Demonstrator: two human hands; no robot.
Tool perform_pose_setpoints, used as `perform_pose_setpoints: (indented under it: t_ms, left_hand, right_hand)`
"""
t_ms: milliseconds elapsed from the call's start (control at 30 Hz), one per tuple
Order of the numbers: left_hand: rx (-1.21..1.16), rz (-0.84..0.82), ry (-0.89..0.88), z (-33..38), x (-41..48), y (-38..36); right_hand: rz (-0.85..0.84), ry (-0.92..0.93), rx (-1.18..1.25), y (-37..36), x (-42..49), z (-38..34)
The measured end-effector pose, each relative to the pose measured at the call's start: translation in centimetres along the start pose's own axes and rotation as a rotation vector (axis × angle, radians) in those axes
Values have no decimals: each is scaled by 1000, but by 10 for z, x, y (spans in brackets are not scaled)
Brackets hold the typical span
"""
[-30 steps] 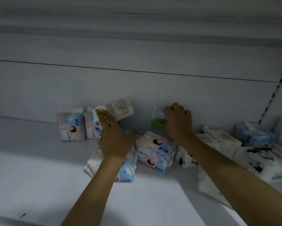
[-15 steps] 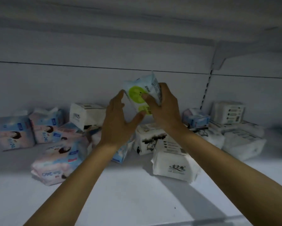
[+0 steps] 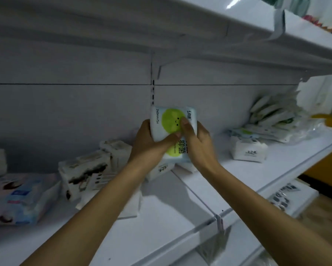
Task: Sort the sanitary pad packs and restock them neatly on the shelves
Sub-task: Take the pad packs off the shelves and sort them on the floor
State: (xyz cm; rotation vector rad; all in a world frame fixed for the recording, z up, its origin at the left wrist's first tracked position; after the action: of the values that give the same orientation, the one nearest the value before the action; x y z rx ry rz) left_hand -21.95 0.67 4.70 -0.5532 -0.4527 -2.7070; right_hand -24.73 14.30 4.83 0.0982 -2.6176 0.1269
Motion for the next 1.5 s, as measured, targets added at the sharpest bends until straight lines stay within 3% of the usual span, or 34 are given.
perform_pose_setpoints:
  t_ms: [333,500,600,700,833,933,1000,1133,1200,1333,1500]
  left_hand:
    - [162,-71,-64,23,30,-148]
    - [263,-77,-37,13,38,-236]
    - [292,-63,28,-9,40,-274]
    - [290,-49,116,-35,35,-298]
    - [49,-28,244,-66,26,-310]
    - [16,-8,230,-71,26,-308]
    - [64,0,206,-69,28,-306]
    - [59,22,190,-70,29,-307]
    - [53,25,192,-69,29,-308]
    - [100,48,166,-68,29,-305]
    - [101,42,154,-70,30,-304]
  right_hand:
    - [182,-43,-160,195,89,51]
    - [262,-200,-238,296,116,108]
    - [187,-264,-183,313,123,136]
    - [3,-312,-37,296,130,139]
    - [-253,-347,14,275,138,138]
    - [-278,-378,43,278,156,149]
    - [-201,-273,-149,289,184,160]
    - [-148,-25,-813,308,242,175]
    - [-206,-45,-1009,314,261,197]
    - [-326,-264,-1199,318,261,252]
    - [-321,-126,-1231,290,237,241]
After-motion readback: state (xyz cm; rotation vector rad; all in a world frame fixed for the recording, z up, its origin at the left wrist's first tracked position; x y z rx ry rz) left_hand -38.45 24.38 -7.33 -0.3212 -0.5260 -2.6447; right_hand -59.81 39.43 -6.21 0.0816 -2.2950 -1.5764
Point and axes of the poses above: each hand's wrist, its own x-axis towards the middle knuckle, its own y-axis out of the back of the hand, z = x × y, the point moved 6 cm from there along x, towards the middle knuckle, and after that the axes turned 10 degrees about x, right-handed, at the moved point
